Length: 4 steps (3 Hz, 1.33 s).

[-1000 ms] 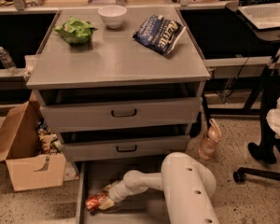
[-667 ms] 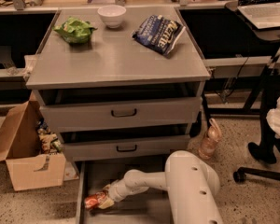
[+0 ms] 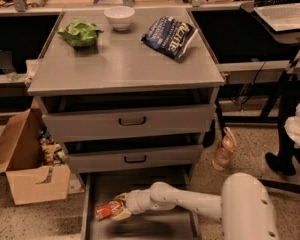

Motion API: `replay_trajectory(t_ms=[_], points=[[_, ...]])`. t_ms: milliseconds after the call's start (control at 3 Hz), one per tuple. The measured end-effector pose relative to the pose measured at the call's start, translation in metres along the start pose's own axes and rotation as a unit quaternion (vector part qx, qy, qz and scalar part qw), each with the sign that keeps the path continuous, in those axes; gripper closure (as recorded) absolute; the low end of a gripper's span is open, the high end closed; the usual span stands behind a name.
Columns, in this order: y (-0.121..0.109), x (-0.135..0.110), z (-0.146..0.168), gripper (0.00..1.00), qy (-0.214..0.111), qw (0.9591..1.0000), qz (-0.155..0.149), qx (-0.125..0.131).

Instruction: Pick coke can from bottom drawer and place on counter

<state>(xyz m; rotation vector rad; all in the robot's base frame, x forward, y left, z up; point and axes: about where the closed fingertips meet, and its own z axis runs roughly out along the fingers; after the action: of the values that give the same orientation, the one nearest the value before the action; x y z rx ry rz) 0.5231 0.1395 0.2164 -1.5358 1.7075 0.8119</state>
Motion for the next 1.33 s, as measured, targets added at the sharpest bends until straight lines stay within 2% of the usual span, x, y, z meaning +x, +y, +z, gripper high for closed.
replay_trajectory(t_ms=[333,667,1000,1333], points=[[-0.009,0.015,-0.013,1.00,0.005,0.9998,0.014,0.016],[-0.001,-0.012,-0.019,1.00,-0.017,0.9998,-0.002,0.004],[0.002,-0.070,-0.064,1.00,-0.055,0.9964,-0.064,0.007],[0.031,-0.158,-0.120,1.00,-0.077,0.9869,-0.142,0.001]])
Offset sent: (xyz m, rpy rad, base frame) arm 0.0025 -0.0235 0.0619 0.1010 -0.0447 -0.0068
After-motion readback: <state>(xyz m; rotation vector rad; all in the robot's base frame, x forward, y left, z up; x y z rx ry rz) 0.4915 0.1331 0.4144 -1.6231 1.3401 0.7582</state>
